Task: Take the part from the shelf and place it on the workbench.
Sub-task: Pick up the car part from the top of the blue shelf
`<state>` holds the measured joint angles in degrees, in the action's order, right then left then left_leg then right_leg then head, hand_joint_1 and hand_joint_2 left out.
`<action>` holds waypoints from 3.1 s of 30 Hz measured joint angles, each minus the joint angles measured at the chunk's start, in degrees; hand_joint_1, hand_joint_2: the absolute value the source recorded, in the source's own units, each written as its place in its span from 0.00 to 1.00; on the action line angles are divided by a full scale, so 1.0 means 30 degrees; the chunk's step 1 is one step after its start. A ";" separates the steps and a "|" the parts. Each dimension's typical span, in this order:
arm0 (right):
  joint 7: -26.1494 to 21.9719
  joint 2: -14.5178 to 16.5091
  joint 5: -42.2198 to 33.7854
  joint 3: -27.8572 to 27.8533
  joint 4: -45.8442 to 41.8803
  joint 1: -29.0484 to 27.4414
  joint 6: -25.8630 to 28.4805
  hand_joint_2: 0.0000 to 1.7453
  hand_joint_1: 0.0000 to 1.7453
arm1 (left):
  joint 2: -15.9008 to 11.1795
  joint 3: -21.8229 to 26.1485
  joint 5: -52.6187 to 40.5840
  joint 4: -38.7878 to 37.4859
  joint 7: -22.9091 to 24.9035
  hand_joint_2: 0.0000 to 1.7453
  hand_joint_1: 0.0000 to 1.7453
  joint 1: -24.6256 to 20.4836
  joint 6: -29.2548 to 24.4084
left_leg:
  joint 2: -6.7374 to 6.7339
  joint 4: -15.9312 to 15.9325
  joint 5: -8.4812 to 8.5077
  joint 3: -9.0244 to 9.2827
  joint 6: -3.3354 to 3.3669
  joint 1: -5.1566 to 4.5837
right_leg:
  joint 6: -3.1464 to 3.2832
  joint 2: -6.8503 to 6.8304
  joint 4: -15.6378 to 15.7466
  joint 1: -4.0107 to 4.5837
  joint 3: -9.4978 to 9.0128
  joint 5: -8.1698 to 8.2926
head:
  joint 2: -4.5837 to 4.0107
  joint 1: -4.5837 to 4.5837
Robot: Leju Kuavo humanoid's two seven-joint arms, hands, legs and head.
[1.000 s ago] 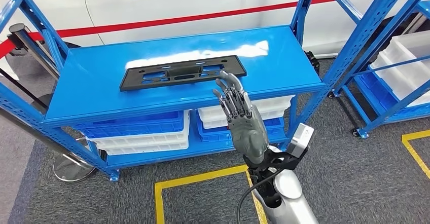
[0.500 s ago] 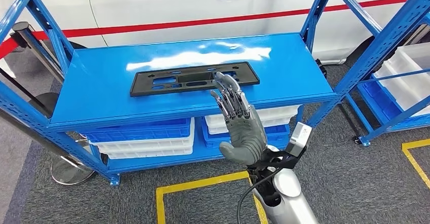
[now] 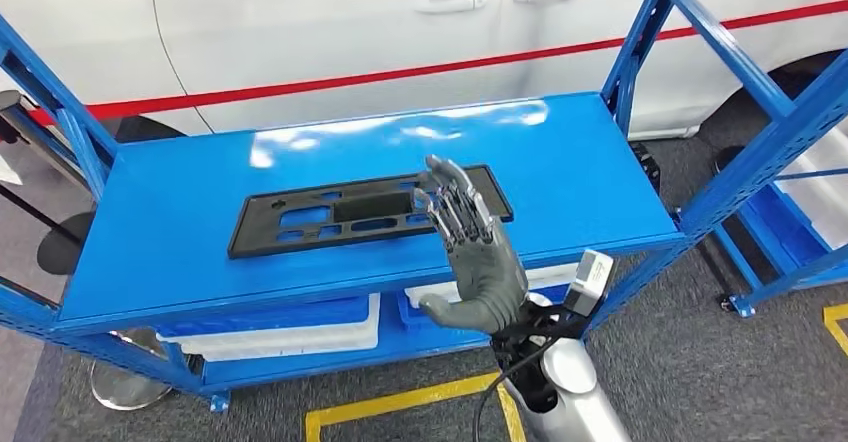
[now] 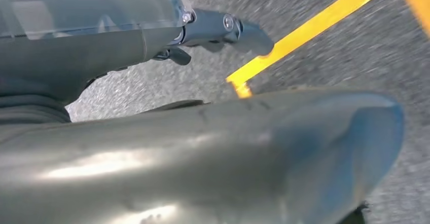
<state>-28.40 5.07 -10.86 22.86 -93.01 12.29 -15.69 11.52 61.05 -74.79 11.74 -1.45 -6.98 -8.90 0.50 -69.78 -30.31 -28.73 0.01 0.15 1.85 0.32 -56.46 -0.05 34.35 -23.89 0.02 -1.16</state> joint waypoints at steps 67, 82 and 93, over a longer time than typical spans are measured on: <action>0.0576 -0.0222 0.5288 0.0245 -0.0418 -0.0641 0.3019 1.00 0.00 | 0.0029 0.0100 0.0151 -0.0031 -0.0148 0.00 0.00 -0.0088 0.0084 | -0.0134 0.0761 0.0156 -0.2386 -0.0268 0.0162 | -0.0248 -0.0112 -0.0577 -0.0184 -0.0356 -0.0723 | 0.0000 0.0181; 0.0452 -0.1162 0.5497 0.1628 0.0865 0.0011 0.3841 1.00 0.00 | 0.0062 0.0173 0.0610 -0.0038 -0.0383 0.00 0.00 -0.0020 0.0291 | -0.0147 0.4002 0.2035 -0.1985 0.0511 0.0161 | -0.1325 -0.0107 -0.4139 -0.0366 0.0345 -0.2750 | -0.0004 0.0236; 0.0605 -0.1215 0.5054 0.2091 0.0974 0.0462 0.3954 0.00 0.00 | 0.0066 0.0266 0.0725 -0.0038 -0.0251 0.00 0.00 -0.0002 0.0302 | -0.0104 -0.0016 -0.0339 -0.3620 -0.0446 0.0176 | -0.0126 -0.0197 -0.0289 -0.0201 -0.1260 -0.1304 | -0.0002 0.0143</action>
<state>-26.59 1.42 4.31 29.13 -90.09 13.67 -3.83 11.72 61.85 -72.62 11.63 -2.21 -6.99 -7.99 0.18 -69.82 -31.32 -39.59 -1.33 0.68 1.48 -0.27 -57.33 -0.65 30.57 -27.81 0.01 -0.73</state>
